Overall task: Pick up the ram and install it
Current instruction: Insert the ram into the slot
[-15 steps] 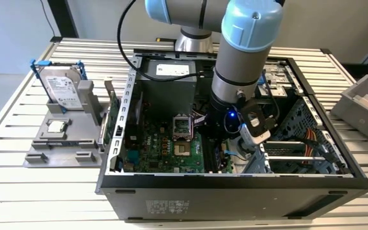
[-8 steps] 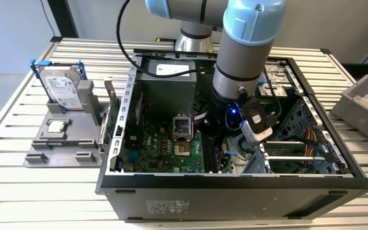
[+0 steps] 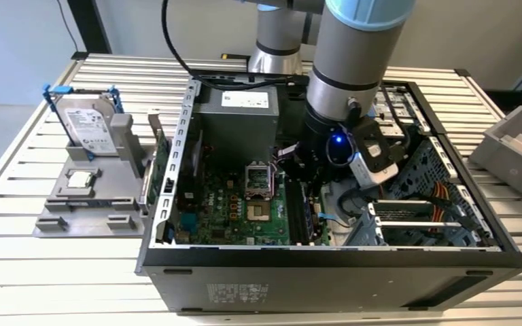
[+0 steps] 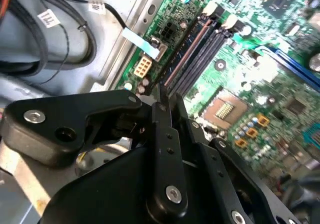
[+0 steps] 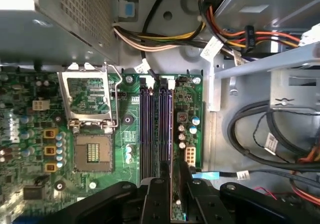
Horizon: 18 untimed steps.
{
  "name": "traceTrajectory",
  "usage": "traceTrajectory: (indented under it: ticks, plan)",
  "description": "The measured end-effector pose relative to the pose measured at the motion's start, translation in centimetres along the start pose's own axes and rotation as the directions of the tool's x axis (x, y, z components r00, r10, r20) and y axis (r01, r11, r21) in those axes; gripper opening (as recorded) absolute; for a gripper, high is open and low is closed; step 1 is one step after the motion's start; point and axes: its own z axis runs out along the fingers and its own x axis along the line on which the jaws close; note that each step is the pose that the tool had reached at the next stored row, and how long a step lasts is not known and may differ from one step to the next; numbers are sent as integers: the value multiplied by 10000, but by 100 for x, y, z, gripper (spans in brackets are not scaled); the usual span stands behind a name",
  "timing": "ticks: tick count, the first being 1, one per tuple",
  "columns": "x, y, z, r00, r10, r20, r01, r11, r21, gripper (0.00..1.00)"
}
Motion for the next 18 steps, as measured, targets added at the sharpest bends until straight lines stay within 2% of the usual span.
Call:
traceTrajectory:
  ticks: [1,2,18]
  plan:
    - [0,0,0,10000,2,-1,-2,10000,0,100]
    - [0,0,0,10000,3,-1,-3,10000,-4,0]
    - [-7,0,0,10000,3,-1,-3,10000,-24,0]
